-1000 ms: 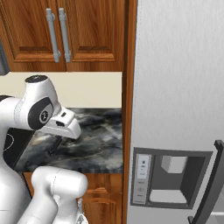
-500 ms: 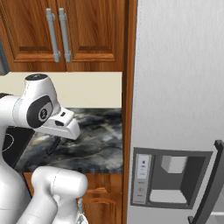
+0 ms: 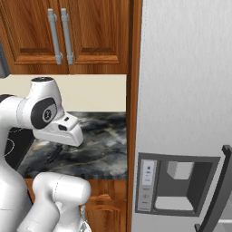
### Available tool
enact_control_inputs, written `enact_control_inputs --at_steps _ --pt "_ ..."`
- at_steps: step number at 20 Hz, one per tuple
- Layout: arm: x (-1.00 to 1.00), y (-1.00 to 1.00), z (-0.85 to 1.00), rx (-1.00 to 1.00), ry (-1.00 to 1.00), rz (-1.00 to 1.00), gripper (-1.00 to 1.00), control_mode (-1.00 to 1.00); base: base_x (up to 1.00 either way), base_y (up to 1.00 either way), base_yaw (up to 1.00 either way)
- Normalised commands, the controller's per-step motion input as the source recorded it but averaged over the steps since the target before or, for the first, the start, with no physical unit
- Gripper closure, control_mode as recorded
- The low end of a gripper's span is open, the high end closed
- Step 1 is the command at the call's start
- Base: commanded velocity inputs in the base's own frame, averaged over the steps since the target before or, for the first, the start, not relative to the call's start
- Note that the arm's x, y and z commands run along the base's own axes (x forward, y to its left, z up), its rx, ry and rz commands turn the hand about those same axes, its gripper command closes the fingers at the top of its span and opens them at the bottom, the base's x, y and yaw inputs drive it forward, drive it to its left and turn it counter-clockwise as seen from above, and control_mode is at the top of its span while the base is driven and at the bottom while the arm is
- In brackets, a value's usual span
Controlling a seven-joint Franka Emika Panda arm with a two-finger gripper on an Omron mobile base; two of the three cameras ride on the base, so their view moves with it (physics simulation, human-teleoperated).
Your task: Retrieve the butter from the fridge and place it on a plate on the dining table. Then retrieve the butter knife by the fridge and place it near the plate.
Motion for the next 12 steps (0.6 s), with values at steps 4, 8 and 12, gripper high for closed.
enact_control_inputs --at_steps 4,8,12 --pt "0.00 0.00 0.00 0.00 0.02 0.00 1.00 -1.00 0.00 0.00 0.00" --pt "0.00 0.00 0.00 0.00 0.00 0.00 1.00 -1.00 0.00 0.00 0.00" --pt "-0.04 0.00 0.00 0.00 0.00 0.00 1.00 -1.00 0.00 0.00 0.00"
